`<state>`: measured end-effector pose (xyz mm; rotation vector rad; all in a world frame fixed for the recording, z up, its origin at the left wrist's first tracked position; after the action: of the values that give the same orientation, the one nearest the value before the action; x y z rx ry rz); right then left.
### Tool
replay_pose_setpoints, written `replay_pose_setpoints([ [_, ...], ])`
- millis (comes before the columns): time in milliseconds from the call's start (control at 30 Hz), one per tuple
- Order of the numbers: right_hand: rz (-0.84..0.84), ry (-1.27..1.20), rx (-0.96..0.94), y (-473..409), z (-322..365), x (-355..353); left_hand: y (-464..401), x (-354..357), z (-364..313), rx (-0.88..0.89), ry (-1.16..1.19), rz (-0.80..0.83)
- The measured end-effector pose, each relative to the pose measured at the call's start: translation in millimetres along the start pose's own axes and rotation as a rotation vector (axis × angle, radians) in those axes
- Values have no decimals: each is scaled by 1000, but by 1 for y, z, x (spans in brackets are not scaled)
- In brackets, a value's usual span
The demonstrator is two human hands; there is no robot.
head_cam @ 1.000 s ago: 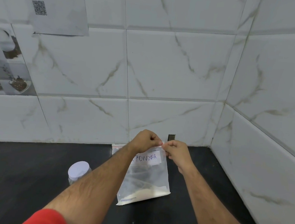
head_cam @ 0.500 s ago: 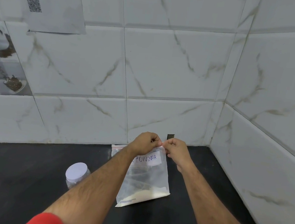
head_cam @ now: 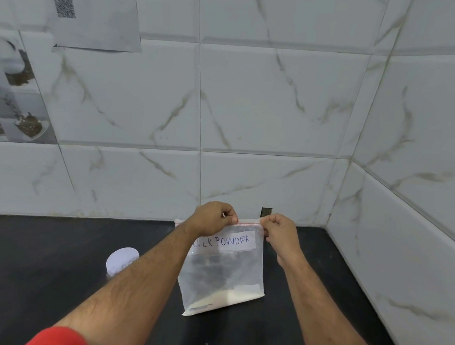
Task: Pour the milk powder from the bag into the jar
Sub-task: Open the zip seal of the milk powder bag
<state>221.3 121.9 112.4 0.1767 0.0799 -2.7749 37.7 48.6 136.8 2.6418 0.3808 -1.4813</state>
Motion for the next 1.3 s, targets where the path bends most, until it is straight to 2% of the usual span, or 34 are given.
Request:
replay_pose_setpoints([
  [167, 39, 12, -4, -1, 3, 0, 7, -7, 7, -15, -6, -26],
  [300, 169, 74, -51, -4, 11, 2, 8, -9, 6, -30, -8, -41],
  [467, 320, 316, -149, -5, 28, 13, 10, -7, 1, 11, 0, -35],
  [1300, 247, 263, -74, -22, 28, -19, 26, -45, 56, -65, -96, -3],
])
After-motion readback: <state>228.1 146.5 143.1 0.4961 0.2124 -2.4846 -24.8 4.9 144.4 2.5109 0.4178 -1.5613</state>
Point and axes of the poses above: each hand's wrist, its own y-axis away from the middle knuckle, its own x-axis out of the palm, z = x × y, the point moved 3 cm from there along -y, towards the middle knuckle, and after that the axes turned 1 degree about z, right-handed, at the moved point
